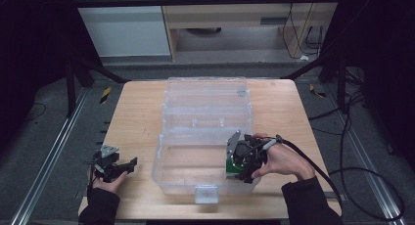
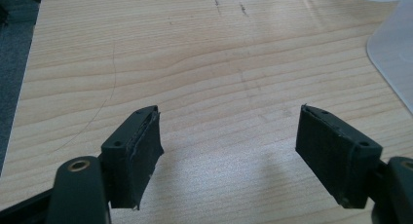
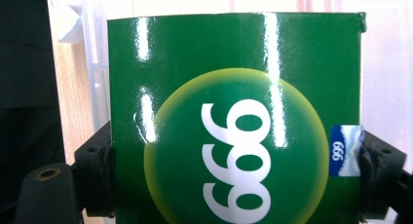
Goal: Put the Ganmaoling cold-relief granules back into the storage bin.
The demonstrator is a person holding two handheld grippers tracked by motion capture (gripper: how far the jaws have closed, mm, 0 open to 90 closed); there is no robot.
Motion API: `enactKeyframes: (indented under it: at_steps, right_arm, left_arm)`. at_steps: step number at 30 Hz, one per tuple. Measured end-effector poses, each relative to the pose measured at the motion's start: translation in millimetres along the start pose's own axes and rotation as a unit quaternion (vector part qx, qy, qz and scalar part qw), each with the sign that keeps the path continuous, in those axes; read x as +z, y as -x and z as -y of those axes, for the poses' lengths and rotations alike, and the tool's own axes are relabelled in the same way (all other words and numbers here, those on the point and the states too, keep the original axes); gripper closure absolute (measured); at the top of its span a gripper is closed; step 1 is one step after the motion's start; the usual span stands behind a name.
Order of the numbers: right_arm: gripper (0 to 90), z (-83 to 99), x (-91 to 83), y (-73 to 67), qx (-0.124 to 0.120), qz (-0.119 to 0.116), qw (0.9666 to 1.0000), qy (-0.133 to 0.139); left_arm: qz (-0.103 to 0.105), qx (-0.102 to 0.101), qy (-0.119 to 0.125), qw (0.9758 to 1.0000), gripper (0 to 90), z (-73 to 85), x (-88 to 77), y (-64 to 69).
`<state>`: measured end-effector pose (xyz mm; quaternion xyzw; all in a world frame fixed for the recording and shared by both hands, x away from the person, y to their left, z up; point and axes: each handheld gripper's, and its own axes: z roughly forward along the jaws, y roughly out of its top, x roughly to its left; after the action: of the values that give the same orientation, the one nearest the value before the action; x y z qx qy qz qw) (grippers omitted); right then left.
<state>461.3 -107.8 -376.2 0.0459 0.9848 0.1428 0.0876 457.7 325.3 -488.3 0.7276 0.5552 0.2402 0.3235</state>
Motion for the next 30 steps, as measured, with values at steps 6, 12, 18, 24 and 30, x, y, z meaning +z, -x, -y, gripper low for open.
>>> enactKeyframes:
  at_steps: [6, 12, 18, 24, 30]
  right_arm:
    - [15.3, 1.0, 6.1, -0.4, 0.007, -0.006, 1.0000, 0.002]
    - [15.0, 6.3, 12.6, -1.3, 0.005, -0.004, 1.0000, -0.002]
    - [14.2, 5.2, 20.2, -0.1, 0.004, -0.005, 0.9999, -0.015]
    - [14.0, 9.4, 25.7, 0.0, 0.010, -0.009, 0.9998, -0.012]
    - [12.7, 11.9, 23.5, 0.9, 0.017, -0.004, 0.9998, -0.012]
  left_arm:
    - [0.000, 0.000, 0.000, 1.0000, 23.8, 0.0, -0.2, -0.1]
    - [0.000, 0.001, 0.000, 1.0000, 23.8, -0.1, 0.2, 0.2]
    - [-0.001, 0.000, 0.000, 1.0000, 23.8, 0.0, 0.0, -0.2]
    - [0.000, 0.001, -0.001, 1.0000, 23.8, 0.0, 0.4, 0.0]
    - [0.000, 0.000, -0.001, 1.0000, 23.8, 0.0, 0.5, 0.0]
